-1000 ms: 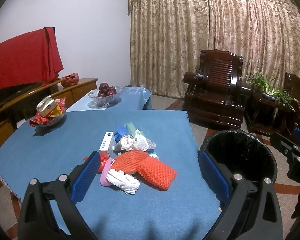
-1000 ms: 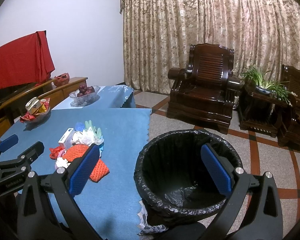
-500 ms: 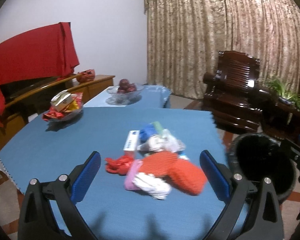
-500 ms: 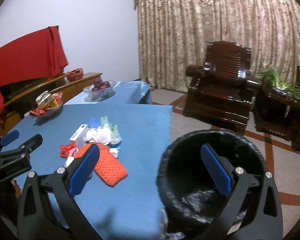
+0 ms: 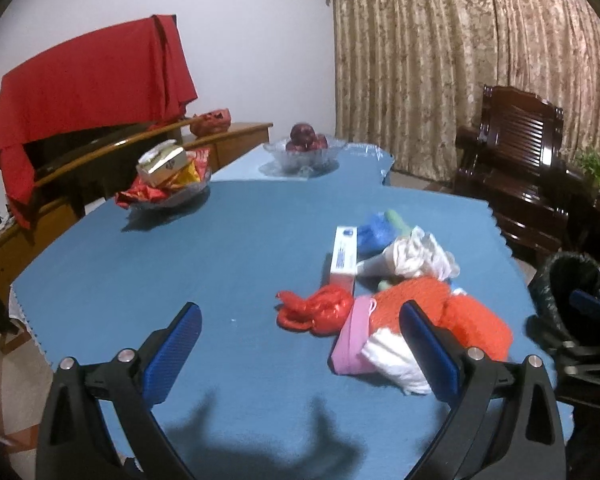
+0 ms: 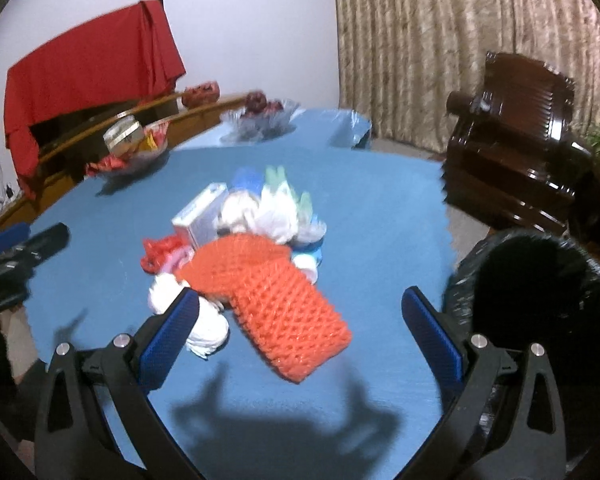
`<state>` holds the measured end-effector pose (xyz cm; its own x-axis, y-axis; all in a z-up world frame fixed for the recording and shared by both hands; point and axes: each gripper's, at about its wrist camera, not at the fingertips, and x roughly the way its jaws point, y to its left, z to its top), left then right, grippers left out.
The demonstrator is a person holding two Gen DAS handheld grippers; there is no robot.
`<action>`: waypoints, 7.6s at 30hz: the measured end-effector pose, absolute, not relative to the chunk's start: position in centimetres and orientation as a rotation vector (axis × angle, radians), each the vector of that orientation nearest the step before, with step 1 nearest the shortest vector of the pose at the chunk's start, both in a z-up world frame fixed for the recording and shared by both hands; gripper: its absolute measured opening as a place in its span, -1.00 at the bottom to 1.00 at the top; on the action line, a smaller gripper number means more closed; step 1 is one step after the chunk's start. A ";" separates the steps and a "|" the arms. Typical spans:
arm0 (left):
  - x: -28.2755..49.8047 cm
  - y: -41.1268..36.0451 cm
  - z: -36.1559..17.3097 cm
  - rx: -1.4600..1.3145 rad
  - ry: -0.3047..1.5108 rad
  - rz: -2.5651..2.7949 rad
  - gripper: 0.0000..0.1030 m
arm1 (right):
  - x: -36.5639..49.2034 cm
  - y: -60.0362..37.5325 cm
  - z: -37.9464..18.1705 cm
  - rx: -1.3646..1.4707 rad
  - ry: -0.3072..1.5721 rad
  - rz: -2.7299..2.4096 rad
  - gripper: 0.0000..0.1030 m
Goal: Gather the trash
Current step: 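Grasp the orange foam net with the right tool while the left tool grasps a white tissue, then carry both items over the black bin and open the left tool to drop the tissue, then open the right tool to drop the orange foam net into the bin, then grasp the pink strip with the left tool while the right tool grasps another orange foam net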
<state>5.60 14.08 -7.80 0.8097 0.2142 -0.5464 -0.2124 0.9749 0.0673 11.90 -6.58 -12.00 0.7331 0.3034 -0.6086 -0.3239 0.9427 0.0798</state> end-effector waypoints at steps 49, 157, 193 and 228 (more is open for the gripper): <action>10.7 6.6 -17.1 0.024 0.804 0.069 -0.82 | 13.8 -9.7 -14.8 -0.037 0.764 0.405 -0.72; 11.6 -18.1 -12.9 0.114 0.716 -0.771 -0.10 | 9.8 -35.2 -12.2 0.212 0.708 -0.155 0.79; 13.7 -10.2 -10.5 0.028 0.655 -0.550 -0.08 | 9.8 -29.2 -9.7 0.147 0.677 -0.011 0.79; 14.3 13.2 -18.8 -0.032 0.816 -0.069 -0.35 | 17.0 -8.2 -14.9 0.009 0.739 0.291 0.75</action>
<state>14.25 13.15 -18.83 0.6834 -0.0737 -0.7263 0.0494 0.9973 -0.0547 17.00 -8.25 -14.89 0.7009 0.2645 -0.6624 -0.2579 0.9598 0.1103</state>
